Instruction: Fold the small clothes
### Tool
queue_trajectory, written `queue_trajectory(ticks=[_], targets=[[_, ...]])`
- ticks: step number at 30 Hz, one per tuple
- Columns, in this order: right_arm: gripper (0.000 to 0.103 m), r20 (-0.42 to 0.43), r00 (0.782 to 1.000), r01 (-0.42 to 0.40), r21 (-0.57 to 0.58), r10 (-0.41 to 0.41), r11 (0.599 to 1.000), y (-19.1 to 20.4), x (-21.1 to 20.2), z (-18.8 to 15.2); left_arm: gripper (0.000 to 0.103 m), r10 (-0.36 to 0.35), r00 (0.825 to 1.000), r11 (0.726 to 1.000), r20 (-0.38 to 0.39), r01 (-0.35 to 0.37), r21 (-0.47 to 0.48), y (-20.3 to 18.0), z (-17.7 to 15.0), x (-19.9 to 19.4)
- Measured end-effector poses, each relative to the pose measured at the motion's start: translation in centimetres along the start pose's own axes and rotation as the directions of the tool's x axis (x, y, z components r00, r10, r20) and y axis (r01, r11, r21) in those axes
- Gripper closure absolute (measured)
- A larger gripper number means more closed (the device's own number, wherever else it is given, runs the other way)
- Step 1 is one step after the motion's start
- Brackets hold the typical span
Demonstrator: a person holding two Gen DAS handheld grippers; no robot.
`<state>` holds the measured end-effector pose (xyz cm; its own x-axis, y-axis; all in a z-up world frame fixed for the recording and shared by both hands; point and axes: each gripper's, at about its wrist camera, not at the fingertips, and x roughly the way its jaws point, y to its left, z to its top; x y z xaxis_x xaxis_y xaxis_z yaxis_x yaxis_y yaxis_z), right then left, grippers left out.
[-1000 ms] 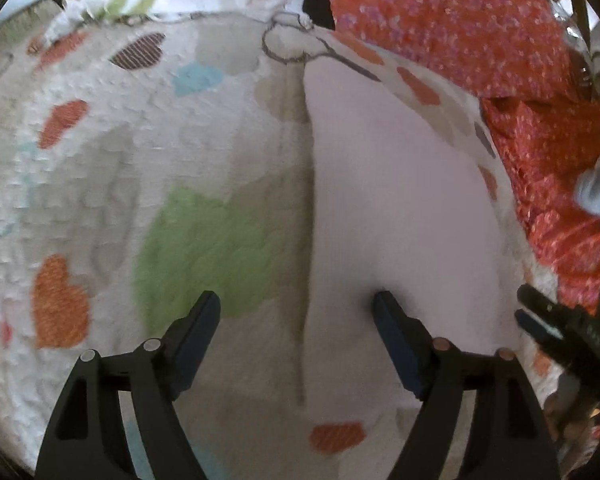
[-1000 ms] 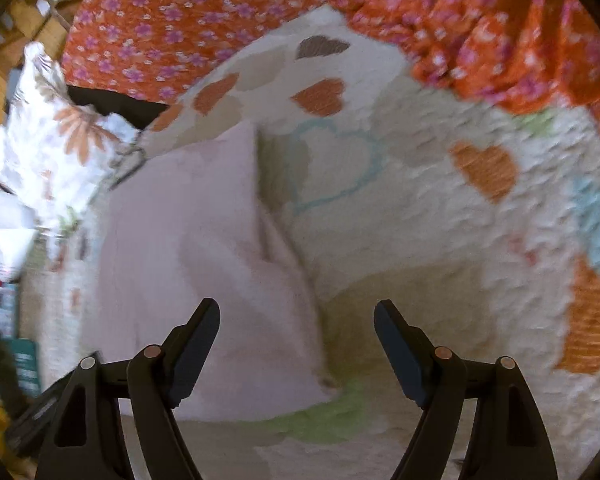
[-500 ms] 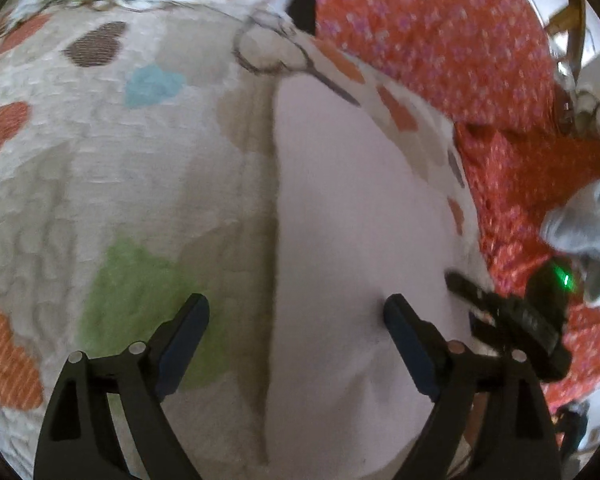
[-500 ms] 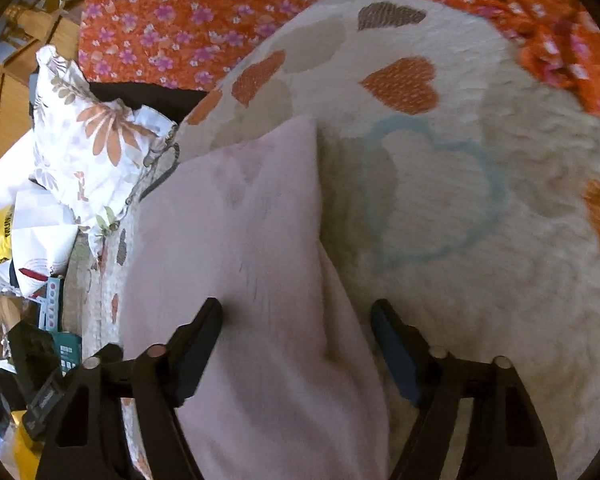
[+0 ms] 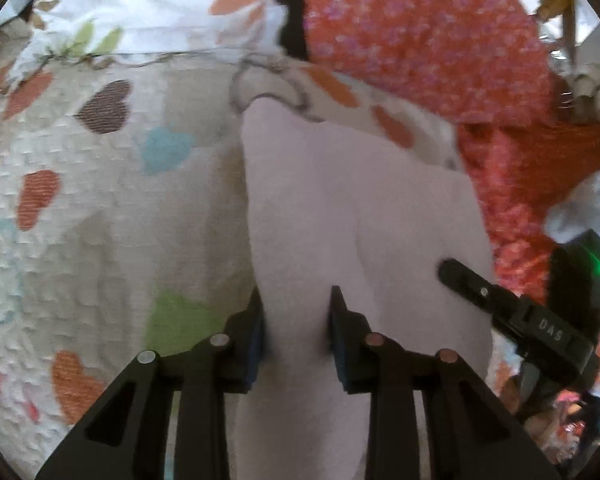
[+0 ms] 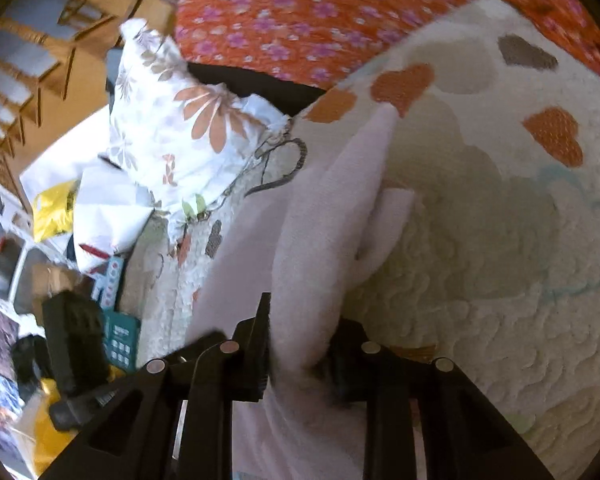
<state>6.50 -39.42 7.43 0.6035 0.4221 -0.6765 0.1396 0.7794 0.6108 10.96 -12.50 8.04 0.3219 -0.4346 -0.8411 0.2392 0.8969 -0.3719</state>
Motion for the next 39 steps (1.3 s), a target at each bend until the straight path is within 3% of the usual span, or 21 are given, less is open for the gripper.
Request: queue_trajectory(ticks=[1, 3, 4, 7, 9, 11, 13, 14, 16, 19, 22, 24, 26, 28, 30, 32, 33, 35, 38, 39], targets=[[0.072, -0.005, 0.994, 0.113, -0.016, -0.113, 0.994, -0.2, 0.4, -0.2, 0.068, 0.049, 0.999, 0.999, -0.009, -0.049, 0.002, 0.4, -0.1, 0.4], [0.066, -0.001, 0.940, 0.341, -0.035, -0.341, 0.939, -1.3, 1.2, -0.6, 0.063, 0.135, 0.990, 0.991, -0.027, -0.135, 0.008, 1.0, -0.6, 1.1], [0.066, 0.001, 0.923, 0.385, -0.026, -0.385, 0.923, -1.9, 1.2, -0.6, 0.062, 0.128, 0.992, 0.992, -0.021, -0.128, -0.002, 1.4, -0.9, 0.9], [0.066, 0.059, 0.952, 0.297, 0.050, -0.300, 0.954, -2.5, -1.0, -0.5, 0.057, 0.128, 0.991, 0.992, 0.033, -0.127, -0.017, 1.3, -2.1, -0.6], [0.066, 0.109, 0.963, 0.244, 0.017, -0.245, 0.970, -1.1, -2.2, -0.5, 0.042, 0.141, 0.987, 0.990, 0.071, -0.141, -0.002, 1.1, -3.4, -1.5], [0.066, 0.080, 0.985, 0.157, -0.016, -0.155, 0.988, 0.0, -1.9, -1.0, 0.035, 0.152, 0.987, 0.988, 0.056, -0.153, 0.007, 1.2, -4.7, -1.0], [0.066, 0.000, 0.996, 0.088, -0.030, -0.088, 0.996, 0.5, -0.4, -1.7, 0.034, 0.159, 0.987, 0.987, -0.014, -0.159, 0.000, 1.9, -5.9, 0.7], [0.066, -0.051, 0.995, 0.082, -0.038, -0.084, 0.996, 0.5, 0.6, -2.2, 0.032, 0.151, 0.988, 0.988, -0.029, -0.152, -0.018, 2.3, -6.1, 1.1], [0.070, -0.157, 0.974, 0.155, -0.061, -0.162, 0.986, 0.0, 2.8, -2.9, 0.031, 0.135, 0.991, 0.989, -0.025, -0.136, -0.054, 2.9, -6.9, 0.3], [0.072, -0.113, 0.973, 0.196, -0.059, -0.201, 0.979, -0.1, 1.7, -3.5, 0.031, 0.154, 0.987, 0.987, 0.043, -0.152, -0.044, 2.7, -7.9, -2.4], [0.067, -0.024, 0.954, 0.295, -0.126, -0.300, 0.947, 0.9, -0.5, -4.3, 0.029, 0.200, 0.969, 0.980, 0.148, -0.195, -0.042, 2.4, -9.6, -6.1], [0.063, 0.023, 0.941, 0.338, -0.152, -0.338, 0.929, 1.6, -1.8, -5.1, 0.021, 0.251, 0.939, 0.968, 0.234, -0.246, -0.051, 2.2, -11.0, -8.7], [0.063, 0.044, 0.938, 0.347, -0.162, -0.345, 0.924, 2.2, -2.9, -5.9, 0.017, 0.316, 0.894, 0.948, 0.317, -0.312, -0.066, 1.8, -12.5, -10.9], [0.060, 0.071, 0.931, 0.364, -0.171, -0.357, 0.915, 2.1, -4.2, -6.8, 0.015, 0.377, 0.833, 0.923, 0.405, -0.375, -0.087, 1.4, -13.8, -13.2], [0.054, 0.114, 0.922, 0.386, -0.180, -0.371, 0.905, 2.7, -5.4, -7.7, 0.000, 0.423, 0.756, 0.897, 0.500, -0.428, -0.112, 0.7, -15.3, -15.3], [0.051, 0.160, 0.914, 0.399, -0.179, -0.374, 0.899, 3.3, -6.6, -8.9, 0.000, 0.436, 0.697, 0.883, 0.570, -0.455, -0.119, 0.1, -16.4, -17.1], [0.048, 0.179, 0.910, 0.403, -0.176, -0.374, 0.898, 3.6, -7.1, -9.6, 0.000, 0.436, 0.678, 0.877, 0.592, -0.467, -0.112, -0.2, -17.0, -17.9], [0.045, 0.210, 0.903, 0.410, -0.170, -0.374, 0.896, 4.3, -8.3, -11.2, 0.000, 0.419, 0.679, 0.877, 0.603, -0.473, -0.077, -0.7, -17.2, -18.8], [0.041, 0.238, 0.891, 0.430, -0.165, -0.388, 0.888, 5.0, -9.2, -13.5, 0.000, 0.357, 0.747, 0.901, 0.560, -0.434, 0.003, -1.5, -17.3, -18.4], [0.039, 0.240, 0.887, 0.439, -0.165, -0.395, 0.883, 5.1, -9.3, -14.1, 0.000, 0.327, 0.782, 0.916, 0.531, -0.401, 0.026, -1.5, -17.5, -17.9]])
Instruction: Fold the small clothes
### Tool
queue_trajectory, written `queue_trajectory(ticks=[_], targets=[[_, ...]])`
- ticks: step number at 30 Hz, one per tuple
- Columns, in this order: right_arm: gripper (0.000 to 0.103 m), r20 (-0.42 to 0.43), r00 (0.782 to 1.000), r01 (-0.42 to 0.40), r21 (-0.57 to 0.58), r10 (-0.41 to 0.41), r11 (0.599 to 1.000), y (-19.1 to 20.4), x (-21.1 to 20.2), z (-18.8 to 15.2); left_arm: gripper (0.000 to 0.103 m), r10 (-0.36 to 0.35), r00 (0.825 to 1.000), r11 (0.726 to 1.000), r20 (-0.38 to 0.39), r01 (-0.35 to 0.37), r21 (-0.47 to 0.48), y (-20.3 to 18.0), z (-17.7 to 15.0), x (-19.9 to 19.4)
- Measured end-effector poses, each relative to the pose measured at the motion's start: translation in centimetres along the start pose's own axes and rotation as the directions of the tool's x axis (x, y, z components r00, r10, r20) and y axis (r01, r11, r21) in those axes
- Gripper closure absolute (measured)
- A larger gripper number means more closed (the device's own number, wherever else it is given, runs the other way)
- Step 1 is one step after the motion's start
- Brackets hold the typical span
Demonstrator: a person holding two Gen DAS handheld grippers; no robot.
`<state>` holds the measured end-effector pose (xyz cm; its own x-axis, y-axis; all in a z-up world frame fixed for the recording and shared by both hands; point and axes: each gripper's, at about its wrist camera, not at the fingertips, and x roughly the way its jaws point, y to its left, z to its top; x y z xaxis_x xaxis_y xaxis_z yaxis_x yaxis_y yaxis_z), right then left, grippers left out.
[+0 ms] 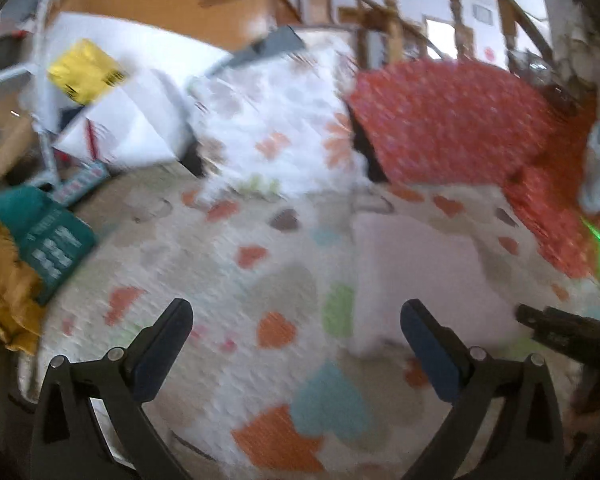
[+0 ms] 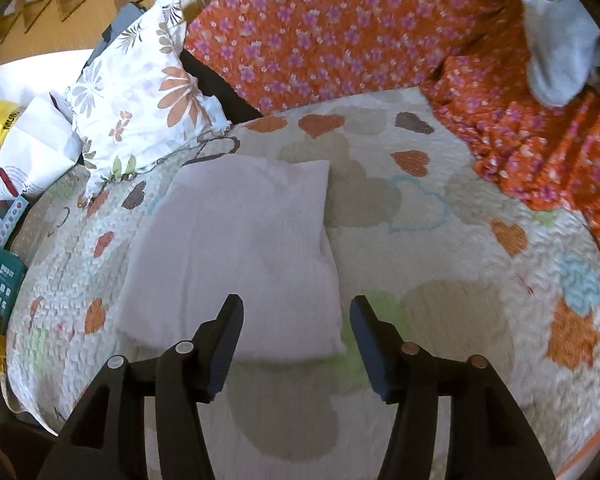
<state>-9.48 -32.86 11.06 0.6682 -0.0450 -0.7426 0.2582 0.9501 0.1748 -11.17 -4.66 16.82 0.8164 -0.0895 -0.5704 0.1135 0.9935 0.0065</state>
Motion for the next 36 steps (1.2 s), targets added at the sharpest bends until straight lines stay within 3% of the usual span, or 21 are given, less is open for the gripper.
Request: queue_trajectory(ticks=[2, 4, 7, 10, 20, 36], targets=[[0.036, -0.011, 1.000, 0.022, -0.003, -0.022, 1.000, 0.0, -0.4, -1.2, 0.000, -0.063, 0.994, 0.998, -0.089, 0.062, -0.012, -0.7, -1.0, 1.1], [0.035, -0.031, 0.998, 0.046, 0.002, -0.046, 0.999, -0.2, -0.4, -2.1, 0.000, -0.078, 0.982, 0.997, -0.171, 0.075, -0.025, -1.2, -2.2, 2.4], [0.035, -0.067, 0.994, 0.084, -0.004, -0.084, 0.996, -0.7, -0.2, -3.5, 0.000, -0.052, 0.961, 0.999, -0.271, 0.052, -0.006, -2.4, -4.0, 3.9], [0.034, -0.089, 0.991, 0.096, -0.019, -0.098, 0.995, -0.8, -0.1, -4.4, 0.000, -0.024, 0.947, 0.999, -0.321, 0.033, 0.021, -3.4, -5.4, 4.6], [0.028, -0.130, 0.985, 0.109, -0.020, -0.111, 0.994, -0.7, 1.0, -4.8, 0.000, -0.004, 0.929, 0.997, -0.369, 0.031, 0.066, -4.7, -6.9, 5.3], [0.025, -0.165, 0.978, 0.119, -0.049, -0.126, 0.992, 0.1, 2.5, -5.2, 0.000, -0.014, 0.901, 0.999, -0.433, 0.030, 0.031, -4.1, -7.8, 7.3]])
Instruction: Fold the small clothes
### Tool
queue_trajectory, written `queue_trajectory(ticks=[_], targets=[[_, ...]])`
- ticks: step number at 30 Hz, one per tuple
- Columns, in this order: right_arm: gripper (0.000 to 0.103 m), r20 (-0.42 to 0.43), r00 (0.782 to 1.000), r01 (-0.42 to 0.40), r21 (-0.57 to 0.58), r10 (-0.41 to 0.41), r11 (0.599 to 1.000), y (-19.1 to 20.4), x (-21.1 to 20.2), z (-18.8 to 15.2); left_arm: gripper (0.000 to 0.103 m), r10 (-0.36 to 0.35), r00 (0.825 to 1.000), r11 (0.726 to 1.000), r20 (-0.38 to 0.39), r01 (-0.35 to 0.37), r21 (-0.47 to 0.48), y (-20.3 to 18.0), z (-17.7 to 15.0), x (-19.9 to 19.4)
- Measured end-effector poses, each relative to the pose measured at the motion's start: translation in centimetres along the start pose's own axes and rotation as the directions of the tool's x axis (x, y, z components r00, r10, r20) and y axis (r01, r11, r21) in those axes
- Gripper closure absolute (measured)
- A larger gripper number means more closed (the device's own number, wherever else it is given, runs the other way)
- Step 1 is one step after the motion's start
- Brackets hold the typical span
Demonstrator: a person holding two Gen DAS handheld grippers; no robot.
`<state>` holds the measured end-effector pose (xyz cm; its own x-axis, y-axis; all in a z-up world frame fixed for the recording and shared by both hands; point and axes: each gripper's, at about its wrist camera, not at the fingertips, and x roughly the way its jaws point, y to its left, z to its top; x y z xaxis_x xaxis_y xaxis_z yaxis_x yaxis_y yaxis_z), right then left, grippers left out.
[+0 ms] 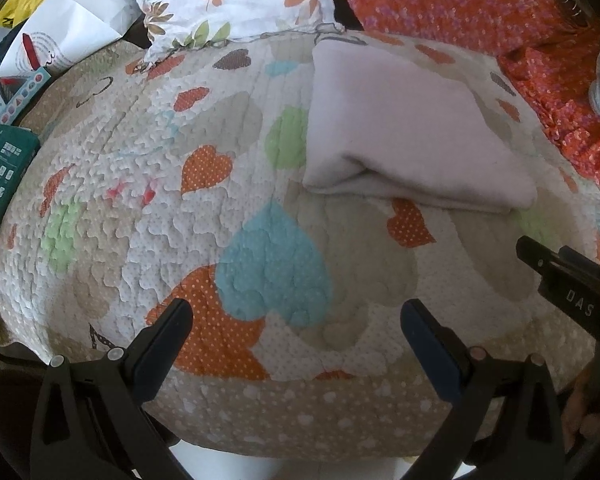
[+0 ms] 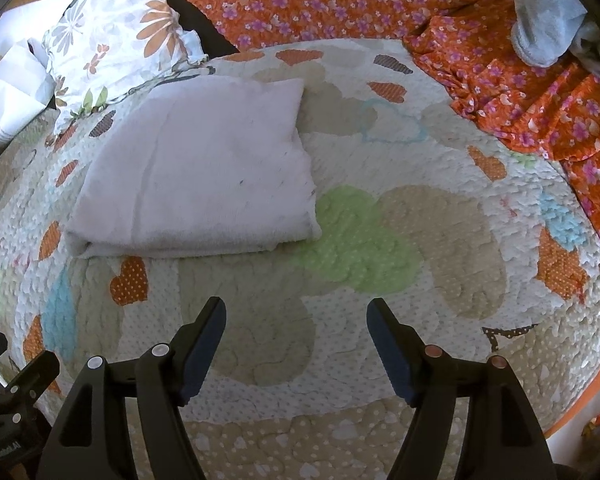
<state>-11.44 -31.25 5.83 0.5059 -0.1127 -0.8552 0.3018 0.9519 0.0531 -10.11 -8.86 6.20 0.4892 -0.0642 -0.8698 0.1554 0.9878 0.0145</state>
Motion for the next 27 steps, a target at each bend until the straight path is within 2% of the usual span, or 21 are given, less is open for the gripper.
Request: queue_trajectory(ticks=[27], targets=[[0.022, -0.010, 1.000, 0.013, -0.011, -0.013, 1.000, 0.3, 0.6, -0.1, 0.000, 0.007, 1.000, 1.000, -0.030, -0.007, -0.005, 0.7, -0.3, 1.5]])
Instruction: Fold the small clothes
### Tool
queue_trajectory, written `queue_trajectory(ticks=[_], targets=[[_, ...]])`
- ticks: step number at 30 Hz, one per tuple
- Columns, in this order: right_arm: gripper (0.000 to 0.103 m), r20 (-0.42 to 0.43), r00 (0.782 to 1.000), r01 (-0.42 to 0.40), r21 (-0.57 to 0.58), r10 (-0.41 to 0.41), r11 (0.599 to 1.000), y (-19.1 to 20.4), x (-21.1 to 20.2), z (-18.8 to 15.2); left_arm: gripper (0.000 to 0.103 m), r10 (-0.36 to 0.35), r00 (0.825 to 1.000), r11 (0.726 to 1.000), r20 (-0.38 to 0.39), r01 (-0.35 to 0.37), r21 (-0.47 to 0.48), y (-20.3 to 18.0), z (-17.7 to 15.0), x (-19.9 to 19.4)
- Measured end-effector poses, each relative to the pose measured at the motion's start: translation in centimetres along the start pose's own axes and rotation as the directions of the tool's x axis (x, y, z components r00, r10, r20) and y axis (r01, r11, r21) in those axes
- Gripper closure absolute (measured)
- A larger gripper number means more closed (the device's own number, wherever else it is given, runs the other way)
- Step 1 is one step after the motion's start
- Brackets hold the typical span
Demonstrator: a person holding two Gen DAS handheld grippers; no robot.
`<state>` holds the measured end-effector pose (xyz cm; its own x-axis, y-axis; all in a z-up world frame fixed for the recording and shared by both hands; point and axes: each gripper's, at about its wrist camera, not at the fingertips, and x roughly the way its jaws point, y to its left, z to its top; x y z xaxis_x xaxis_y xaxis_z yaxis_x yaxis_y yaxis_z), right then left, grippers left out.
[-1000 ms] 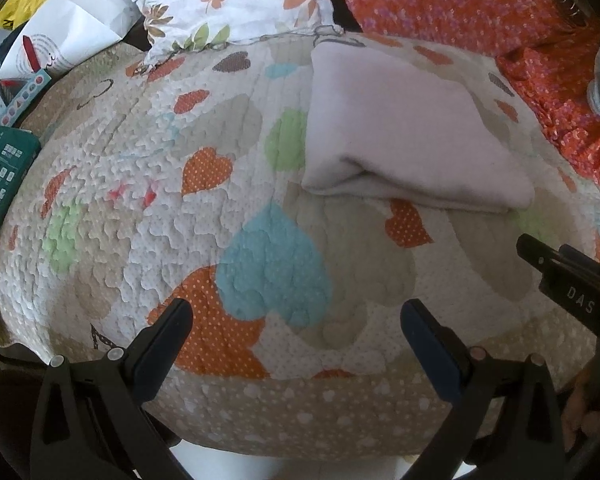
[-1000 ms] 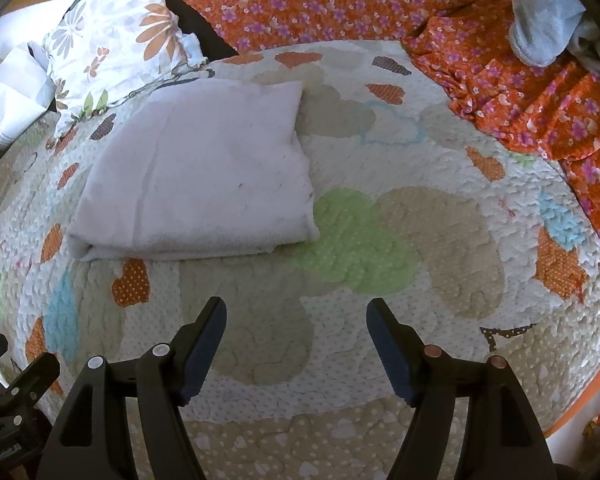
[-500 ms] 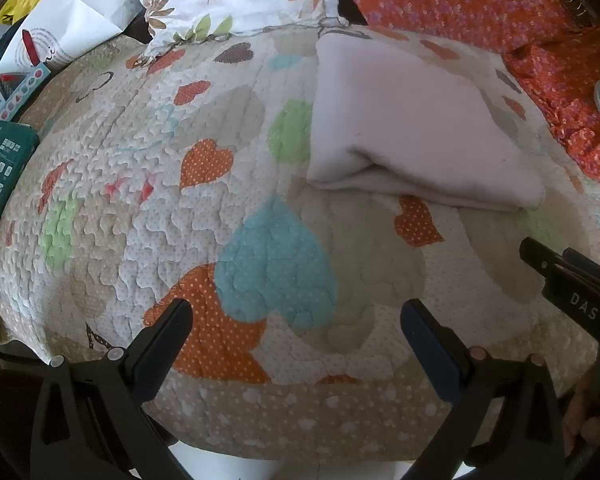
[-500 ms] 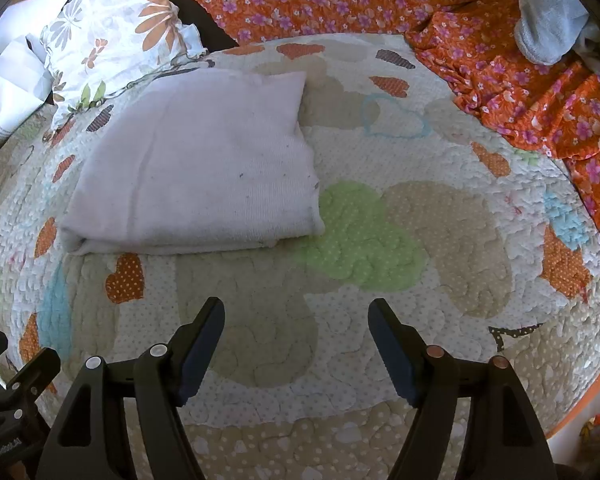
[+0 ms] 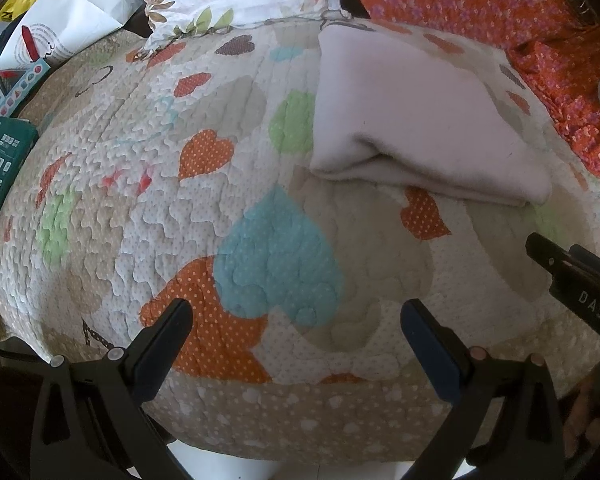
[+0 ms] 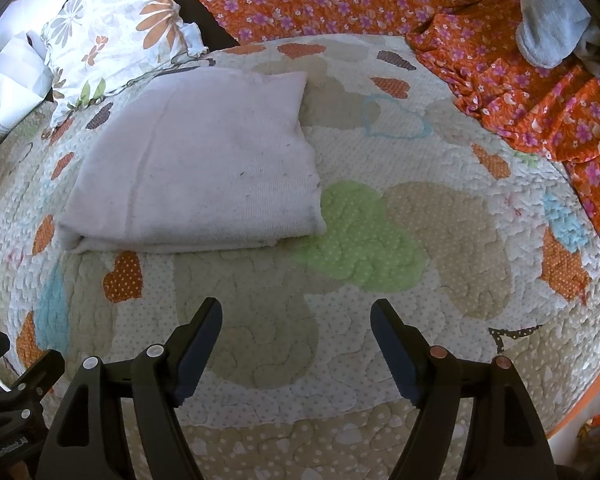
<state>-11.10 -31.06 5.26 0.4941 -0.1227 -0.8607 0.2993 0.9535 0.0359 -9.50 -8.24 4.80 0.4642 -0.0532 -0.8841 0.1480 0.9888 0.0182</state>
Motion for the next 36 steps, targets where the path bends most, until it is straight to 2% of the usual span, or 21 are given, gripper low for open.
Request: queue_trajectory(ticks=[16, 36], targets=[[0.020, 0.010, 1.000, 0.009, -0.013, -0.009, 1.000, 0.28, -0.12, -0.03, 0.000, 0.007, 1.000, 1.000, -0.006, -0.007, 0.000, 0.18, -0.18, 0.22], [0.019, 0.010, 1.000, 0.013, -0.015, -0.013, 1.000, 0.44, -0.16, -0.08, 0.000, 0.054, 0.998, 0.999, 0.020, -0.054, 0.009, -0.07, -0.37, 0.03]])
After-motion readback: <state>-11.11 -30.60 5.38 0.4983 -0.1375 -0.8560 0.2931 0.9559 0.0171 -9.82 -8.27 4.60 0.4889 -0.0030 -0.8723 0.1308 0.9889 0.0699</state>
